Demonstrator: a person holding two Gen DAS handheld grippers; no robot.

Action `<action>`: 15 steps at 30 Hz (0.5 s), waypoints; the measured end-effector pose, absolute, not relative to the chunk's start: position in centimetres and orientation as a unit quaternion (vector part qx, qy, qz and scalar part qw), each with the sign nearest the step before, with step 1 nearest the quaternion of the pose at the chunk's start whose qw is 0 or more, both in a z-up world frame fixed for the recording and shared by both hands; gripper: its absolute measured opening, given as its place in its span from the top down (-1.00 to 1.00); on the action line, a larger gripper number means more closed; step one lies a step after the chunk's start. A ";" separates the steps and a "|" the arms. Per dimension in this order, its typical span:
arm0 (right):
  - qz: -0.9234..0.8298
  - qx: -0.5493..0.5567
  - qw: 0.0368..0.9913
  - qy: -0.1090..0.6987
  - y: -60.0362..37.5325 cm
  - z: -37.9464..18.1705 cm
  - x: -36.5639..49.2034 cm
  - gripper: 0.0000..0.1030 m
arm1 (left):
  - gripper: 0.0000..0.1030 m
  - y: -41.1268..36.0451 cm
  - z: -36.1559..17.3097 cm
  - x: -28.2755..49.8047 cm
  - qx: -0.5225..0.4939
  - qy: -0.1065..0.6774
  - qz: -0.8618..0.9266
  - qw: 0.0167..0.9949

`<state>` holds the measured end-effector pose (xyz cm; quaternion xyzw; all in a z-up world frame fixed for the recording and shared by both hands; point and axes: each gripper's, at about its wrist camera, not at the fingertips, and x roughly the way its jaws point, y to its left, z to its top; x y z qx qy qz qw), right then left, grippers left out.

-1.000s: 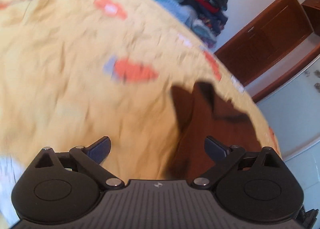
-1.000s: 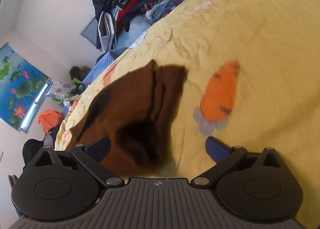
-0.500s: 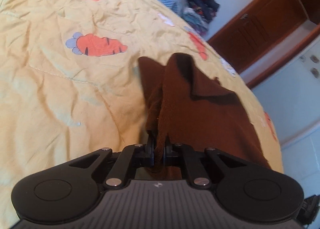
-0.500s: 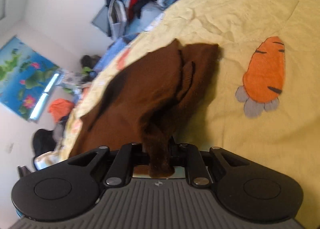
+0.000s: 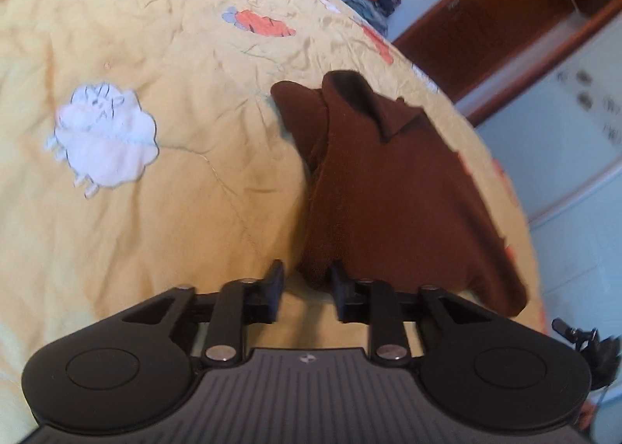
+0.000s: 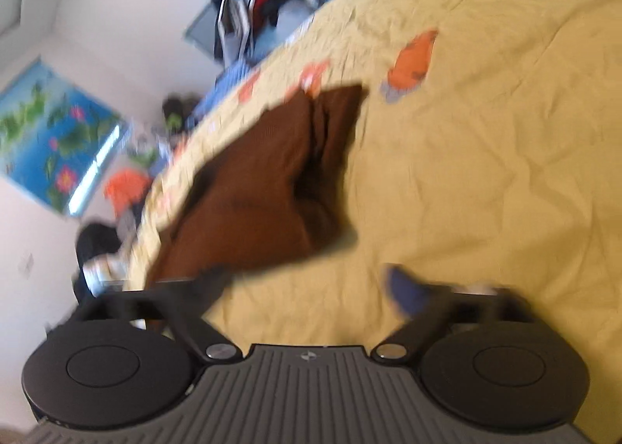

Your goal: Fold small clothes

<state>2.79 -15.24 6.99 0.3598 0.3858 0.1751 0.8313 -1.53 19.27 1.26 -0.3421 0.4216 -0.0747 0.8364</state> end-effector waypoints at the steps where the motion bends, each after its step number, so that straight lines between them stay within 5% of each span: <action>1: 0.183 0.383 0.824 0.375 -15.6 6.7 3.2 -0.99 | -0.08 19.4 1.1 -1.6 -0.370 0.414 -0.074 0.828; 4: 0.176 0.441 0.793 0.382 -15.2 5.0 4.9 -0.89 | -0.82 18.4 1.0 -1.7 -0.425 0.380 -0.069 0.819; 7: 0.164 0.417 0.813 0.373 -13.0 5.0 6.8 -0.91 | -0.90 16.3 1.0 -1.0 -0.423 0.345 -0.037 0.837; 8: 0.167 0.411 0.814 0.376 -12.2 4.9 7.6 -0.77 | -0.88 15.6 1.1 -0.7 -0.414 0.334 -0.024 0.846; 9: 0.175 0.401 0.815 0.380 -11.2 4.9 8.3 -0.42 | -0.84 15.0 1.3 -0.2 -0.402 0.332 -0.012 0.853; 10: 0.185 0.389 0.814 0.389 -10.4 4.6 9.0 -0.07 | -0.26 14.3 1.5 0.4 -0.384 0.338 -0.004 0.859; 11: 0.191 0.373 0.813 0.403 -9.7 4.3 9.6 0.63 | 0.38 13.8 1.4 1.3 -0.366 0.361 -0.003 0.858; 12: 0.194 0.358 0.813 0.415 -9.2 4.0 9.9 0.61 | 0.85 13.6 1.0 2.2 -0.353 0.390 0.000 0.850; 15: 0.206 0.374 0.805 0.411 -9.9 3.4 9.2 0.62 | 0.87 14.3 1.9 1.4 -0.344 0.381 -0.015 0.858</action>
